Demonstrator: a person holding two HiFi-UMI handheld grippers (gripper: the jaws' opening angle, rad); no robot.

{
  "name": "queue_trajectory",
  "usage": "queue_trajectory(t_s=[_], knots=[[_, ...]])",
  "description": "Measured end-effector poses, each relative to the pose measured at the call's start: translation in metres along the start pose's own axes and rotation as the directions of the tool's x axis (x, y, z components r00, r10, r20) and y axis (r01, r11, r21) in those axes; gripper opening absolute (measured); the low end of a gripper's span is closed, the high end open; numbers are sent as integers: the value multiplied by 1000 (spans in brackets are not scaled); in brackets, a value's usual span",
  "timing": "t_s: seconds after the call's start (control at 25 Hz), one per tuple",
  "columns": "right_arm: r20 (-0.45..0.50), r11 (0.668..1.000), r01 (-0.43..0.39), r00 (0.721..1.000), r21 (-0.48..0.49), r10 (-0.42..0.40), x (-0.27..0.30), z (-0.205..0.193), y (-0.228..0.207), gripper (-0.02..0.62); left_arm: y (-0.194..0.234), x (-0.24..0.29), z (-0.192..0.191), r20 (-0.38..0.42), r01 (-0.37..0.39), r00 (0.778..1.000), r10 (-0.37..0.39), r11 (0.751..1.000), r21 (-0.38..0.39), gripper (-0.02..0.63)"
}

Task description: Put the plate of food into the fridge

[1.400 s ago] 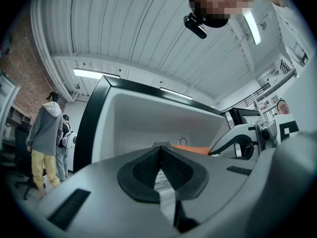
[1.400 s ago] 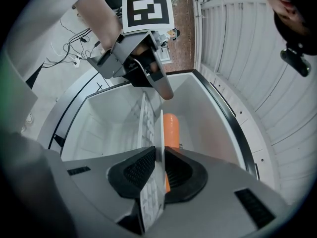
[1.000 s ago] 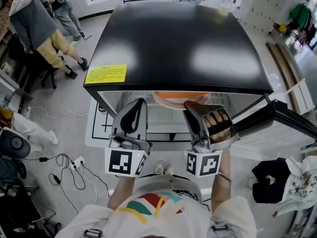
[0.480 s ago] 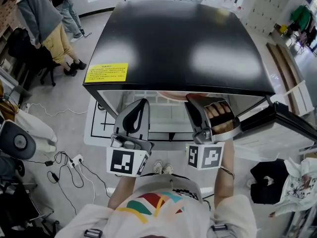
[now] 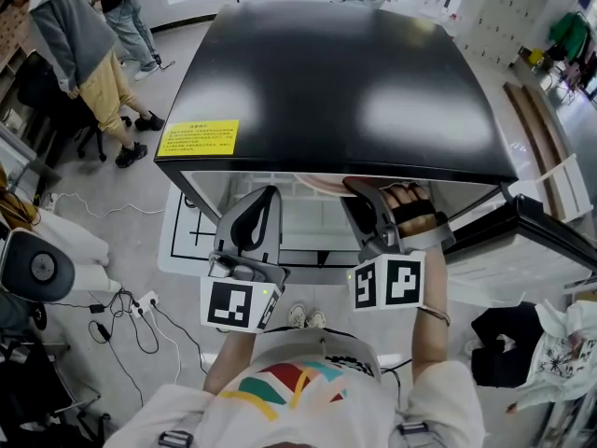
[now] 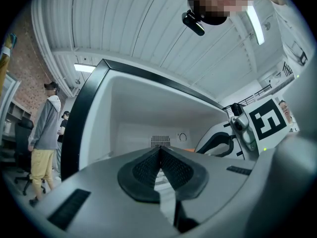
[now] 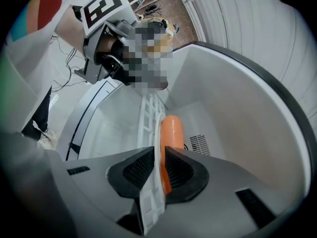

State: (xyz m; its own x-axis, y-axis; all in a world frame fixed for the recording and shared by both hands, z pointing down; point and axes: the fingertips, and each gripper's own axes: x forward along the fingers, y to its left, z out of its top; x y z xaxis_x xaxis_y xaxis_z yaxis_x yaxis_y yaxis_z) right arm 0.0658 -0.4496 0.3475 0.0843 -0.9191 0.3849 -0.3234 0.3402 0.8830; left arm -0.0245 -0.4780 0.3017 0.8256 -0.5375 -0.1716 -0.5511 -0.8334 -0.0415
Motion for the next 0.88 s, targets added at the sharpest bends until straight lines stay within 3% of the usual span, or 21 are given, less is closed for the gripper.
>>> queue_trajectory(t_s=[0.52, 0.88], knots=[[139, 969, -144, 983, 202, 117, 4, 10, -7, 66, 4, 4, -1, 1, -4, 1000, 4, 1000, -2, 6], [203, 936, -209, 967, 283, 155, 4, 15, -4, 131, 1, 10, -2, -1, 19, 1000, -19, 1000, -7, 6]])
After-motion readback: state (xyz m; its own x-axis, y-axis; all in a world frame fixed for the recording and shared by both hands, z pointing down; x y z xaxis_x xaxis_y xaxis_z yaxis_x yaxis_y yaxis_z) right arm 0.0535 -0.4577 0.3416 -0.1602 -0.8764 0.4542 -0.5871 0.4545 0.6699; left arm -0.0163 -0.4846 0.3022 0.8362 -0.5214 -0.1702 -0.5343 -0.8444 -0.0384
